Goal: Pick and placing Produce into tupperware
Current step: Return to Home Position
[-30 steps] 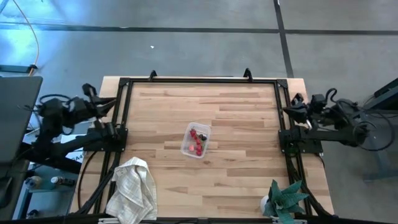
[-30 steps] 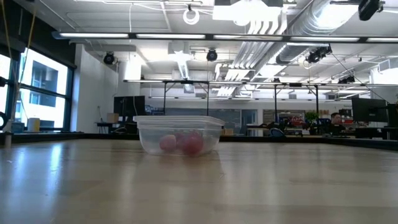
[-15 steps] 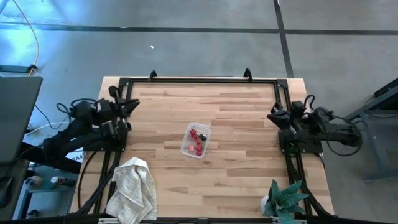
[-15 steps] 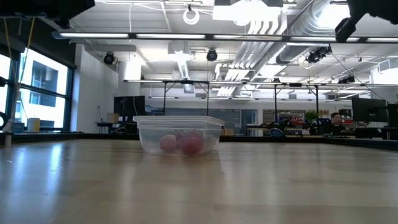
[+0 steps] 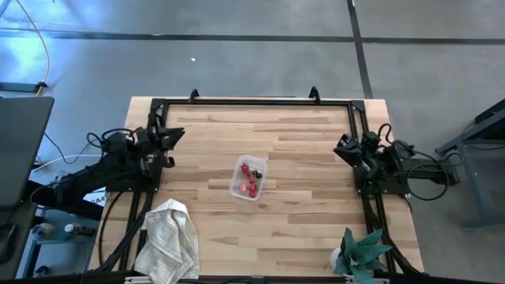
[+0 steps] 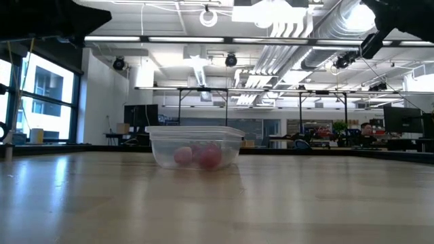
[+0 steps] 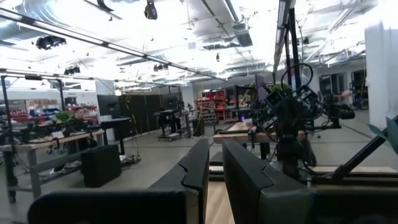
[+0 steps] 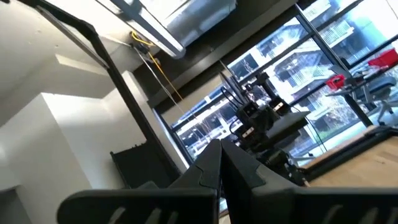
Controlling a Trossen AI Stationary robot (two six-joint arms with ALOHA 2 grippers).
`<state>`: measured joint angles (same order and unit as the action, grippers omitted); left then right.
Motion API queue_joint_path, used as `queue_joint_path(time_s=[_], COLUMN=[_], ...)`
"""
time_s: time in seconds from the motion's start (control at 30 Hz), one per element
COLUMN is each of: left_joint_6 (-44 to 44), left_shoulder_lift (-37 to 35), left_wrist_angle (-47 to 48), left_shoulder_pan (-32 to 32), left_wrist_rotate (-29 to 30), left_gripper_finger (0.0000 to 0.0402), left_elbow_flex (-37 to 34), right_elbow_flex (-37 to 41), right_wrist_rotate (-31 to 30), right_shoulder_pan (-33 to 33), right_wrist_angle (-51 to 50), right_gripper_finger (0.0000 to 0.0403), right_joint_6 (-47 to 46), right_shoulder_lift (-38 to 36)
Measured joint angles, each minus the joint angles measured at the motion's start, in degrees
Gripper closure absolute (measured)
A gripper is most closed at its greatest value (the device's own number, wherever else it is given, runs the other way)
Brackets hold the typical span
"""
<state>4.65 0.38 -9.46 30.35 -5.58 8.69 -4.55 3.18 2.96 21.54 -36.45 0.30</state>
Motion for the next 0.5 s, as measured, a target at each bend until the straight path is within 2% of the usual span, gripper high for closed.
queue_joint_path(time_s=[0.5], left_joint_6=[-2.43], left_shoulder_lift=[0.00], left_wrist_angle=[-7.82], left_shoulder_pan=[0.00], left_wrist_rotate=[0.26], left_gripper_finger=[0.0364], left_elbow_flex=[-6.35], right_elbow_flex=[0.67], right_wrist_rotate=[-0.59], right_shoulder_pan=[0.00], right_wrist_angle=[-2.00], right_gripper_finger=[0.0403], right_joint_6=[-1.16], right_shoulder_lift=[0.00])
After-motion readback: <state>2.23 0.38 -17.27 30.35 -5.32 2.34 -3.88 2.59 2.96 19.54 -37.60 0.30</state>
